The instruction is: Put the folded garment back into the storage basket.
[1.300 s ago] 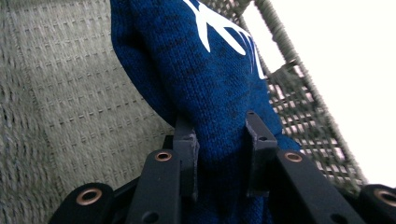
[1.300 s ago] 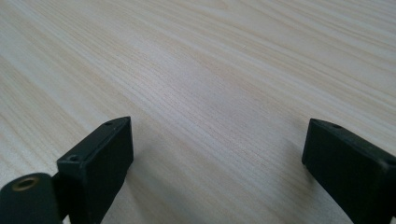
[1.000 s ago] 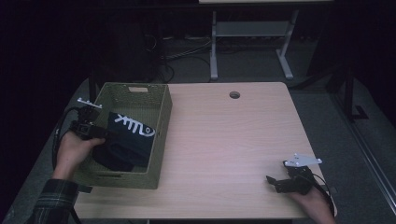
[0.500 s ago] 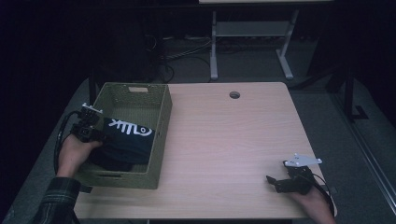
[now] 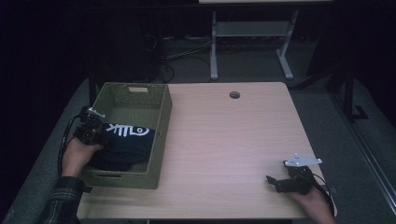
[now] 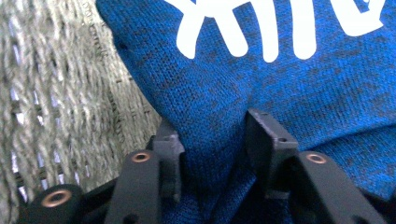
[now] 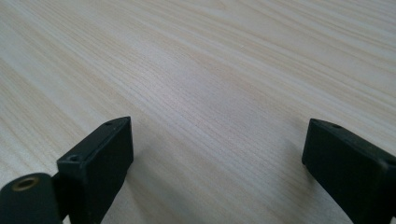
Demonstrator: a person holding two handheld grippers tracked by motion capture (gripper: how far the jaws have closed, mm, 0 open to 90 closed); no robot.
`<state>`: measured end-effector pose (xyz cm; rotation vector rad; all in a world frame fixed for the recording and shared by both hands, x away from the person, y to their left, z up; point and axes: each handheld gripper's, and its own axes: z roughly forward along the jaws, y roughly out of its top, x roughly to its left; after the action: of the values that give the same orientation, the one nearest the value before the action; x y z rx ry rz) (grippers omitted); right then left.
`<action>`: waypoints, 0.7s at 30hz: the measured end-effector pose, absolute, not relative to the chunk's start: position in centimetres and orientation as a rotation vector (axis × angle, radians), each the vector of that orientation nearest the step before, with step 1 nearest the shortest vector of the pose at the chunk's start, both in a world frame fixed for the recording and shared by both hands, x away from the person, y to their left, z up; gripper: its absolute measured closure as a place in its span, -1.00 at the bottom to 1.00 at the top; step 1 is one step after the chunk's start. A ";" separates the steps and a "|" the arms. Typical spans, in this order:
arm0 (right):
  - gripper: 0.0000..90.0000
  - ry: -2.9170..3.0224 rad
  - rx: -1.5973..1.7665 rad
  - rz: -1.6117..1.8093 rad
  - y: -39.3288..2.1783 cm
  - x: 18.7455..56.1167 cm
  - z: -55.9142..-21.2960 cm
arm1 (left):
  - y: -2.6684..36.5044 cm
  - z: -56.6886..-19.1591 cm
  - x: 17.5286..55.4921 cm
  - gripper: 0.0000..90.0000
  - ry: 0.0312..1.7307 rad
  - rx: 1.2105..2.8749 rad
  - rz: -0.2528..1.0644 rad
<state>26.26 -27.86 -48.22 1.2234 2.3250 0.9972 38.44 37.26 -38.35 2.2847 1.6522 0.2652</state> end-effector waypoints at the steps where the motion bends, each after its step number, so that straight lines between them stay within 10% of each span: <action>1: -0.81 2.324 1.224 0.997 -27.9 26.3 -48.2 | 37.4 -38.2 38.4 0.14 1.658 2.269 0.274; 21: -0.81 2.324 1.224 0.997 -27.9 26.3 -48.2 | 35.0 -33.9 36.4 -0.57 1.489 2.095 0.364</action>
<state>26.25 -27.86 -48.22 1.2240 2.3243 0.9970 36.37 35.01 -33.86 2.0954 1.4886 0.3636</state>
